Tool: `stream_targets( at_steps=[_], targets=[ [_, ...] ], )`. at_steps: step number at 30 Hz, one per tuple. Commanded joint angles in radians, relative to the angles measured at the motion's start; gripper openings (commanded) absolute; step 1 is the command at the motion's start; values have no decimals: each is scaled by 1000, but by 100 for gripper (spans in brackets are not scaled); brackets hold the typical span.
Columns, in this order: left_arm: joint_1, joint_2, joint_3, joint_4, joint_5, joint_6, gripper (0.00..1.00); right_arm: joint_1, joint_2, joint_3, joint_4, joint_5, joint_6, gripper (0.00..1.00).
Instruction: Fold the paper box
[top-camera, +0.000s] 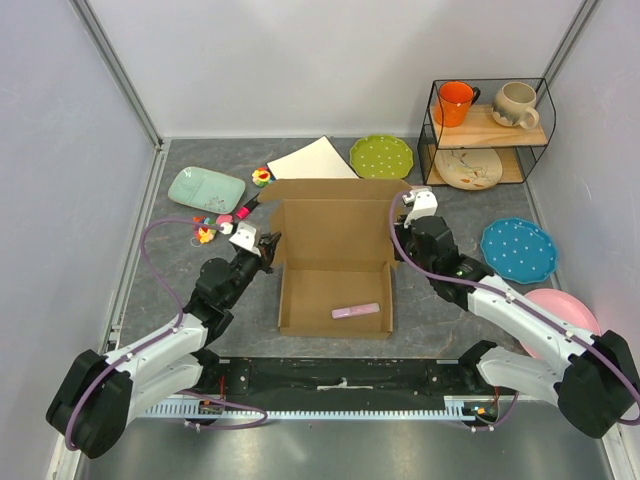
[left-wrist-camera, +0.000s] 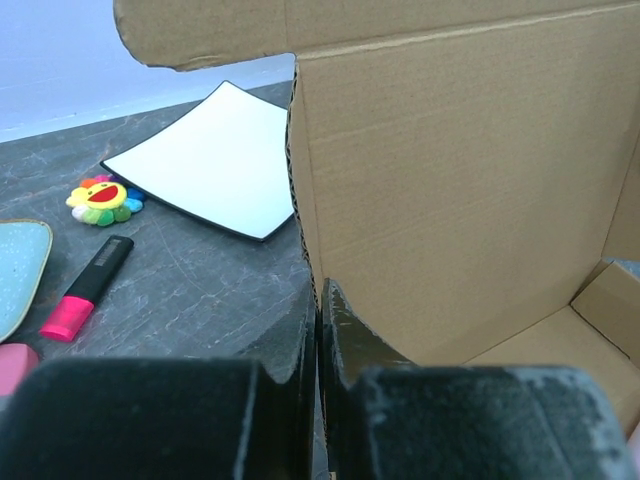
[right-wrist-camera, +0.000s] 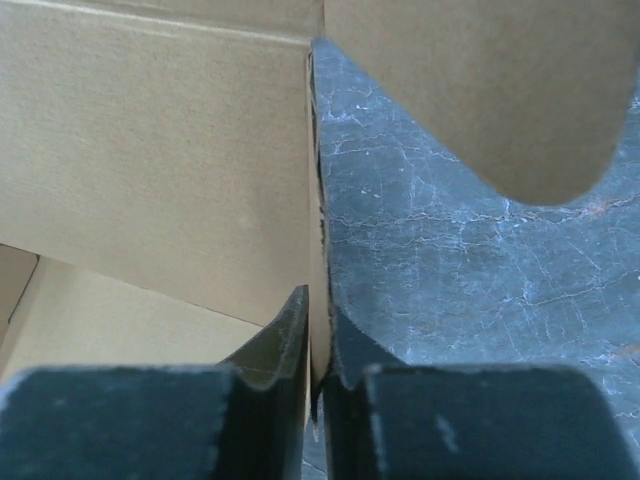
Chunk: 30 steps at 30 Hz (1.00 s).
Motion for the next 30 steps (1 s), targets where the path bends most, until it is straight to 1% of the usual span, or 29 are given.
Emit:
stream_targets(
  at_steps=[1, 2, 3, 6, 8, 11, 12, 14, 16, 19, 20, 23, 27, 30],
  targets=[
    [-8, -4, 37, -6, 5, -10, 11, 12, -9, -8, 24, 48, -20, 10],
    [-8, -7, 40, -16, 3, -10, 16, 11, -13, -15, 27, 54, -26, 9],
    [-8, -12, 44, -42, 3, -10, 18, 14, -14, -19, 35, 62, -30, 6],
    [-8, -19, 67, -105, 2, -5, 26, 15, -23, -35, 58, 71, -58, 3],
    [-7, -26, 95, -150, 10, 3, 29, 17, -28, -39, 63, 73, -78, 2],
    [-8, -30, 135, -230, 29, 27, 30, 18, -34, -42, 64, 65, -96, 0],
    [-7, -30, 145, -248, 30, 33, 30, 20, -37, -44, 93, 65, -100, 0],
    [-7, -26, 178, -314, 80, 67, 30, 21, -43, -45, 96, 67, -107, 0],
    [-7, -18, 208, -369, 118, 81, 29, 23, -42, -42, 95, 71, -115, 0],
    [-7, -1, 233, -395, 155, 90, 20, 31, -39, -39, 92, 81, -121, 0],
    [-7, 3, 238, -400, 161, 86, 12, 38, -37, -35, 90, 85, -121, 0],
    [-8, 10, 238, -389, 177, 56, 4, 58, -37, -28, 78, 114, -123, 0],
    [-13, 20, 230, -348, 195, 3, 2, 92, -36, -16, 73, 153, -116, 0],
    [-31, 34, 236, -329, 166, -36, 2, 126, -31, -9, 43, 192, -104, 1]
  ],
)
